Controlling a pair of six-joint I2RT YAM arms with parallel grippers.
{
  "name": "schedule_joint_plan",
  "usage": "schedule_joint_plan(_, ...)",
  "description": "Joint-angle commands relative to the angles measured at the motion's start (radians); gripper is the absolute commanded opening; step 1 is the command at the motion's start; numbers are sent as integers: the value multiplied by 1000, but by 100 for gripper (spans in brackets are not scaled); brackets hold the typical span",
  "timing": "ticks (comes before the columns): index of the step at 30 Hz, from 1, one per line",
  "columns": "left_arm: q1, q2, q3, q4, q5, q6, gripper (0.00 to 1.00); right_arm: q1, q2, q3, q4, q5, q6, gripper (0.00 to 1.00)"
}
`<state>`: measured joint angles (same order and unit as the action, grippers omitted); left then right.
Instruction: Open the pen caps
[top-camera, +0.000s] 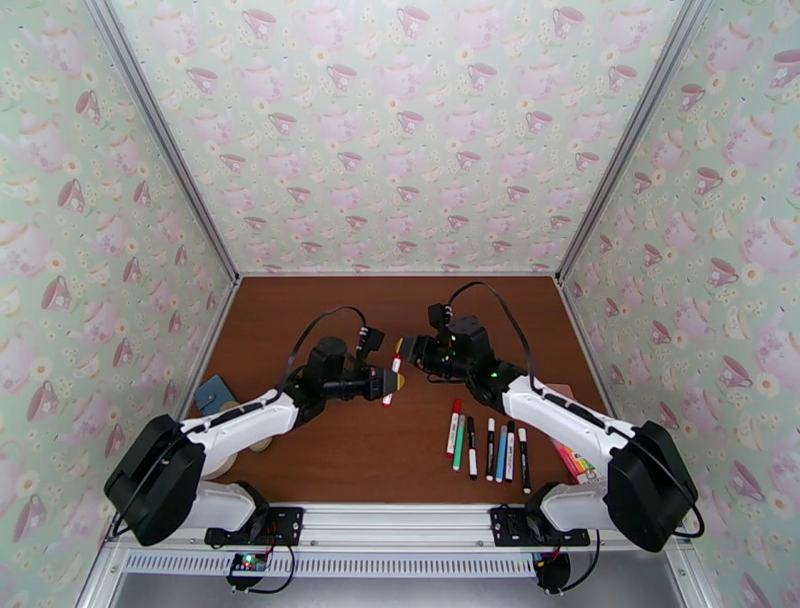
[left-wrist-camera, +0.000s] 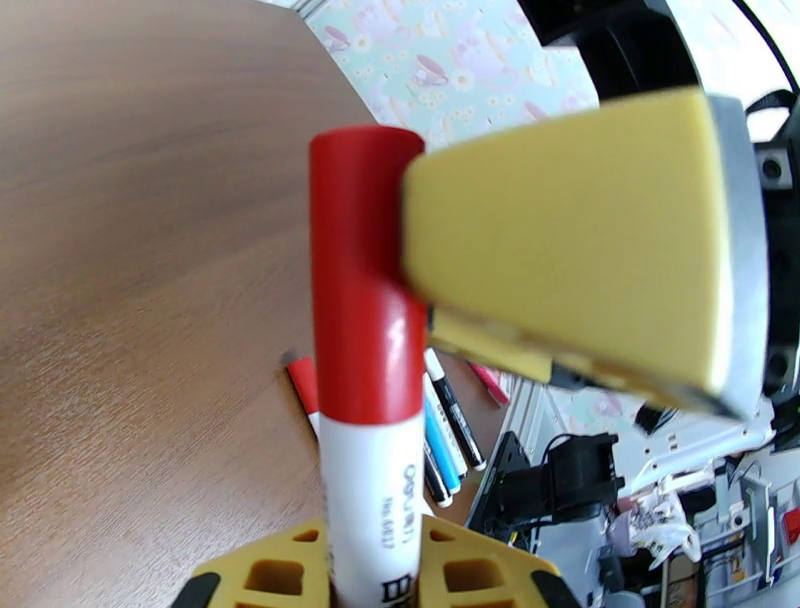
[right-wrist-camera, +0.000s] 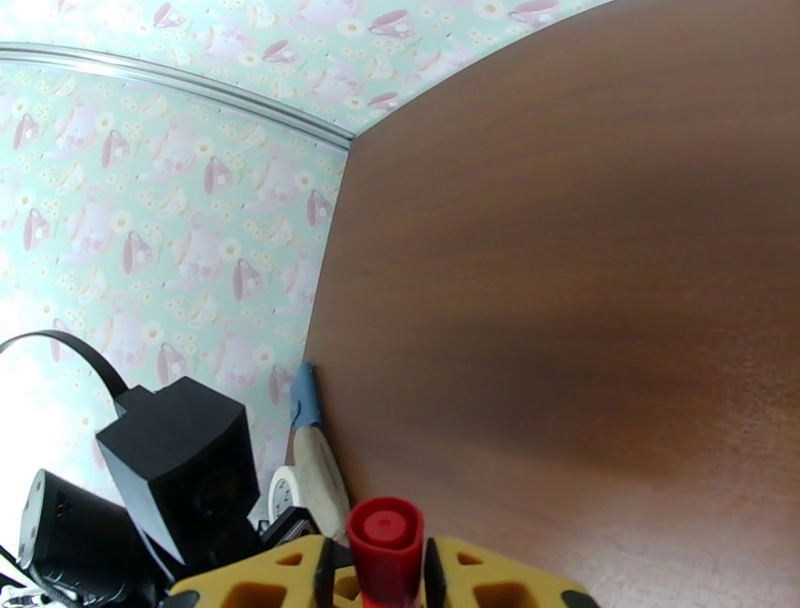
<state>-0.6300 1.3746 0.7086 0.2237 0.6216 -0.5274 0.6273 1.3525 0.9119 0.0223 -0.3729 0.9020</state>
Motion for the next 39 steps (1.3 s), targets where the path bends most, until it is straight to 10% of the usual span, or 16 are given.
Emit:
schedule_joint_plan(1, -4, -31, 10, -75, 42, 85, 11, -8, -17, 50, -84, -68, -29, 37)
schedule_joint_plan(39, -95, -22, 69, -196, -151, 144, 7, 10, 64, 52, -96, -87, 23, 29)
